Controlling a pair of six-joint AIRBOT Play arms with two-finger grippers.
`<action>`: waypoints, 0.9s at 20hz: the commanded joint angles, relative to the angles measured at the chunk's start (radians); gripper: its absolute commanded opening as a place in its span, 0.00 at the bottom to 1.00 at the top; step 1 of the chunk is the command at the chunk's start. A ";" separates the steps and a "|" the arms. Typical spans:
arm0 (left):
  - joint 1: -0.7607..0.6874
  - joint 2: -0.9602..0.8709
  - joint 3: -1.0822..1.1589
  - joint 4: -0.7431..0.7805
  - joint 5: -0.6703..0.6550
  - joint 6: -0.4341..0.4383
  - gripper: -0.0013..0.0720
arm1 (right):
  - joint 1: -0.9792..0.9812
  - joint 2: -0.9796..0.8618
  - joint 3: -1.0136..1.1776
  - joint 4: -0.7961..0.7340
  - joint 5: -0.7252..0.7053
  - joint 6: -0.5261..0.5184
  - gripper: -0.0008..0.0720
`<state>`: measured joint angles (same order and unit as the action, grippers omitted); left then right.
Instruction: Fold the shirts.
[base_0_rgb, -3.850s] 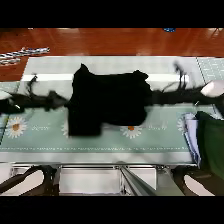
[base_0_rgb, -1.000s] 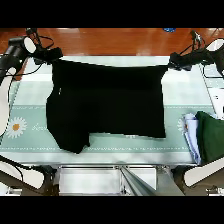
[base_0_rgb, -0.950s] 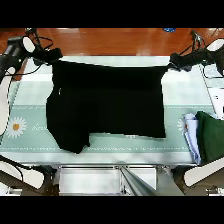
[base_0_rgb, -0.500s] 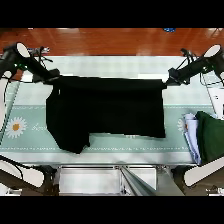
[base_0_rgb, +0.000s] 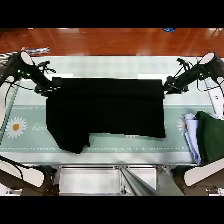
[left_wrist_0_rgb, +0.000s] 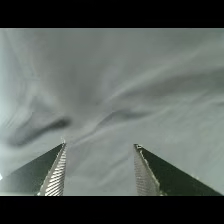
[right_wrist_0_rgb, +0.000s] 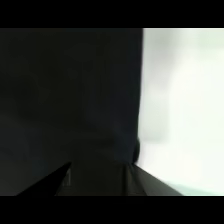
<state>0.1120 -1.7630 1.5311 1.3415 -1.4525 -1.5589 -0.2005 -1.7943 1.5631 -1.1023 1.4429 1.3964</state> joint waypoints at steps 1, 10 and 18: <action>0.069 0.055 -0.010 -0.004 -0.118 0.002 0.71 | -0.050 0.103 -0.006 -0.038 0.051 0.008 0.57; 0.515 0.581 -0.819 -0.256 0.141 0.088 0.70 | -0.218 0.749 -0.777 0.113 -0.246 -0.096 0.57; 0.650 0.626 -1.057 -0.433 0.197 0.292 0.71 | -0.146 1.055 -1.138 0.376 -0.235 -0.143 0.57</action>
<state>0.7376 -1.1519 0.5411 0.9497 -1.2797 -1.3231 -0.3702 -0.8238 0.5110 -0.7982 1.2148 1.2671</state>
